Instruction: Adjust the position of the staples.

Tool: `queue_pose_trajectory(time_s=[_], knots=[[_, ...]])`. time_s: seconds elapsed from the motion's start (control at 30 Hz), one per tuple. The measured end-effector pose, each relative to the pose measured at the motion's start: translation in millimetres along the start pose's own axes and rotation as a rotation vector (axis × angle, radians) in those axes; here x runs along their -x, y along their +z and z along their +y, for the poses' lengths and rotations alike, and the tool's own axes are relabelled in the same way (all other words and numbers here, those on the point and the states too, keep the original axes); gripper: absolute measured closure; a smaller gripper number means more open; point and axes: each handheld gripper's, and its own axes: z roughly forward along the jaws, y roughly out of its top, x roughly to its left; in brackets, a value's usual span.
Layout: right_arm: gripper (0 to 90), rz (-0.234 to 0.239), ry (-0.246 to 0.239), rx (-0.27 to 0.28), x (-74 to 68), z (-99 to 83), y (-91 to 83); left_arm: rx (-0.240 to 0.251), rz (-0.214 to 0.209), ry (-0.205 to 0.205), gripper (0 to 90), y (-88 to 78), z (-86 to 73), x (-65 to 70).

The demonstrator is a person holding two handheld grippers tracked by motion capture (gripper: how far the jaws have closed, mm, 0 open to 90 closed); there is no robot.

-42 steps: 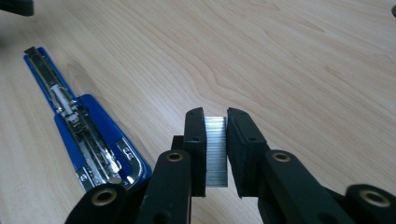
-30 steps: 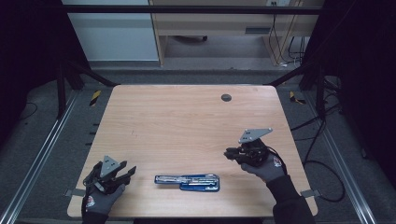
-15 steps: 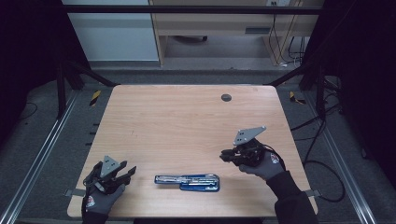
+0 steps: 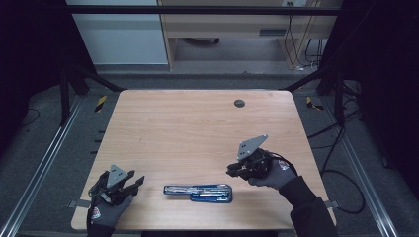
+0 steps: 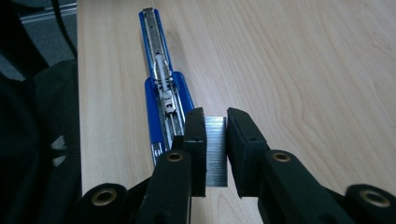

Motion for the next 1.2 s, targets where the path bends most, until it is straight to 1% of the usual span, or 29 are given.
queue_pose_trajectory(time_s=[0.1, 0.17, 0.47, 0.57, 0.7, 0.83, 0.97, 1.1, 1.2], knots=[[78.6, 0.033, -0.023, -0.007, -0.6, 1.6, 4.8, -0.001, 0.000, 0.000, 55.2, 0.1, 0.0, 0.0], [78.6, 0.047, -0.034, -0.008, -1.4, 2.7, 7.6, -0.001, 0.000, 0.000, 55.2, 0.2, 0.0, 0.0], [78.6, 0.081, -0.068, -0.014, -4.5, 4.9, 17.8, -0.002, 0.000, 0.003, 55.2, 0.6, 0.1, 0.6], [78.6, 0.095, -0.067, -0.015, -4.5, 4.6, 22.8, -0.003, -0.001, 0.005, 55.2, 0.5, 0.2, 0.5], [78.6, 0.112, -0.083, -0.033, -4.5, 3.1, 31.7, -0.003, -0.001, 0.002, 55.3, 0.8, 0.0, 0.4], [78.6, 0.138, -0.093, -0.040, -4.9, 0.2, 39.8, -0.005, -0.004, 0.004, 55.3, 1.2, 0.0, 0.7], [78.7, 0.156, -0.090, -0.053, -3.9, -3.8, 46.6, -0.007, -0.004, 0.004, 55.3, 2.2, 0.0, 0.7], [78.7, 0.160, -0.096, -0.069, -3.1, -6.1, 50.0, -0.012, -0.004, 0.009, 55.4, 2.5, -0.1, 0.6], [78.7, 0.165, -0.099, -0.065, -2.4, -6.2, 50.5, -0.013, -0.005, 0.011, 55.5, 2.5, 0.0, 0.6]])
